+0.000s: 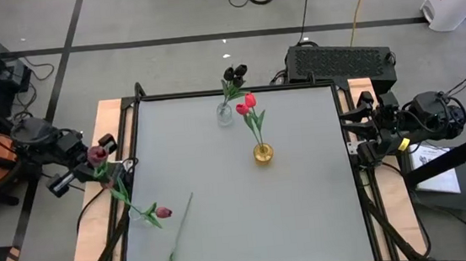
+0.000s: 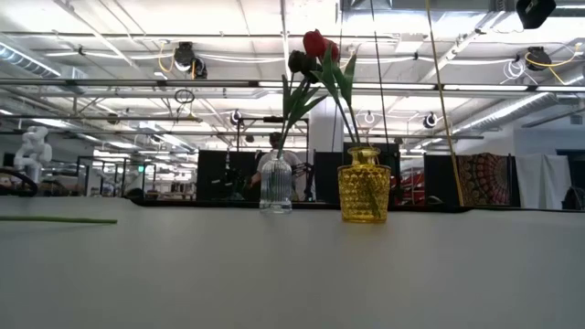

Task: Sort flowers into vase by color
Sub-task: Put the red tulip into the bottom transparent bin

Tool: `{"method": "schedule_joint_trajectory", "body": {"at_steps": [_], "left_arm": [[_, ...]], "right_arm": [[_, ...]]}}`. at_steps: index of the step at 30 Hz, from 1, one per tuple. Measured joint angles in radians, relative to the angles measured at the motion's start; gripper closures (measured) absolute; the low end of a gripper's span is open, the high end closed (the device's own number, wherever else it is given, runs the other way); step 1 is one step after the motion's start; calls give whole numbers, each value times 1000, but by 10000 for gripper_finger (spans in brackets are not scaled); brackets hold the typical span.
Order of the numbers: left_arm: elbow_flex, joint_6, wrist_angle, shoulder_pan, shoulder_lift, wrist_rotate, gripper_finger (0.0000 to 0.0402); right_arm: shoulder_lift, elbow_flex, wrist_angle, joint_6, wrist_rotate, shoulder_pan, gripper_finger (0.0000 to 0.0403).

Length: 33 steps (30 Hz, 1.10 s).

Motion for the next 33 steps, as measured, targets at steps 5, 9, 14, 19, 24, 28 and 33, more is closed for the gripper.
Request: {"method": "schedule_joint_trajectory", "body": {"at_steps": [5,9,14,19,24,28,33], "left_arm": [[0,-6,24,0,0,14,399],[0,-23,51,0,0,29,399],[0,-83,92,0,0,64,399],[0,-90,88,0,0,125,399],[0,-112,87,0,0,148,399],[0,-82,86,0,0,142,399],[0,-59,82,0,0,102,399]], "right_arm": [[0,0,0,0,0,0,243],[0,0,0,0,0,0,243],[0,0,0,0,0,0,243],[0,0,0,0,0,0,243],[0,0,0,0,0,0,243],[0,0,0,0,0,0,243],[0,0,0,0,0,0,243]]}}
